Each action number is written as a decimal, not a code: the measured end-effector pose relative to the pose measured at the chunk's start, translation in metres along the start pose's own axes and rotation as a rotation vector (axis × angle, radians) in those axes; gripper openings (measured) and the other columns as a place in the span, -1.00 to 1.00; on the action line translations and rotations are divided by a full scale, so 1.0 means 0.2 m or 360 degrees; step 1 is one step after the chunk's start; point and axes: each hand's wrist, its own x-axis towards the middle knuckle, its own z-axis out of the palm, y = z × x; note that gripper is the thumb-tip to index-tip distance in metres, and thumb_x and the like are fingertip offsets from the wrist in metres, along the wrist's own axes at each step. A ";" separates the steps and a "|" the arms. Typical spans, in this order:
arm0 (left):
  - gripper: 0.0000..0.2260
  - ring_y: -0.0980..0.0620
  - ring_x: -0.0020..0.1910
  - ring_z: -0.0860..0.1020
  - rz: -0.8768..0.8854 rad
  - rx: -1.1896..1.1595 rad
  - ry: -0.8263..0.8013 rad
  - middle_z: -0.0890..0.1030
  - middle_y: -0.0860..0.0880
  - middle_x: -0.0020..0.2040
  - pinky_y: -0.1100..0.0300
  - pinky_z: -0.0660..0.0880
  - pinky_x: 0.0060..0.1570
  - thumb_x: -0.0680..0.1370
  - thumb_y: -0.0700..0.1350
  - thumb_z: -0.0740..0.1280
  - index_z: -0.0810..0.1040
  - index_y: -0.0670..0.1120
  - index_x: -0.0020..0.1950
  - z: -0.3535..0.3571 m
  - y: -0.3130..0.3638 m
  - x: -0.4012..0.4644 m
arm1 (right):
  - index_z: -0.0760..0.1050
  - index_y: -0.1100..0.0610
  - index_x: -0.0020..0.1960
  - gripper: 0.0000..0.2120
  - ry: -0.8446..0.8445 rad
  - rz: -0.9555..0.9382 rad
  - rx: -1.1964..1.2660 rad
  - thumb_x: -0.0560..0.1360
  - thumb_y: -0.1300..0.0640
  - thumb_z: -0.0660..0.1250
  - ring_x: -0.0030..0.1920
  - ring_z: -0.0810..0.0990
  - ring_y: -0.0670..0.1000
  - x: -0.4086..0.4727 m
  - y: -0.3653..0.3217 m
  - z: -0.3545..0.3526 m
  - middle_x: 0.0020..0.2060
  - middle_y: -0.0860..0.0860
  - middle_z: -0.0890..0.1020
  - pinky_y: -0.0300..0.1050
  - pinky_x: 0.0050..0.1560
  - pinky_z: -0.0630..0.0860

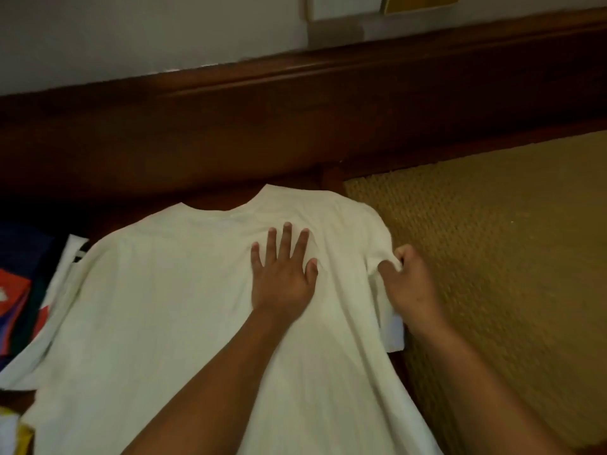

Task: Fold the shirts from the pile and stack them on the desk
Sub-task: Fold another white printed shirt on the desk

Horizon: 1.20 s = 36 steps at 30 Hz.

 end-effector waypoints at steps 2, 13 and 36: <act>-0.48 -0.03 0.54 -0.27 0.0008 -0.0006 0.0014 -0.24 0.04 0.57 -0.15 -0.24 0.48 0.61 0.22 -0.20 -0.23 0.16 0.55 0.01 0.00 0.04 | 0.40 0.08 -0.06 -0.95 0.0050 0.0032 0.0135 0.56 0.21 0.22 -0.29 0.42 -0.07 0.08 -0.04 -0.07 -0.25 -0.01 0.49 -0.17 -0.37 0.28; -0.39 -0.07 0.56 -0.14 -0.0001 -0.0042 0.0034 -0.11 -0.01 0.59 -0.13 -0.18 0.48 0.54 0.26 -0.28 -0.07 0.11 0.57 -0.01 -0.01 0.13 | 0.43 0.02 0.32 -0.64 0.0435 -0.0088 -0.0096 0.56 0.24 0.26 0.23 0.45 0.02 0.38 0.02 -0.35 0.23 -0.03 0.47 -0.04 0.20 0.42; -0.45 -0.03 0.54 -0.28 0.0261 -0.0239 -0.0123 -0.28 0.04 0.57 -0.12 -0.19 0.50 0.59 0.27 -0.18 -0.21 0.17 0.55 -0.08 0.37 0.44 | 0.35 0.18 0.29 -0.72 0.0421 -0.0161 -0.0871 0.60 0.17 0.21 0.08 0.50 0.22 0.55 0.09 -0.49 0.12 0.19 0.50 0.00 -0.06 0.41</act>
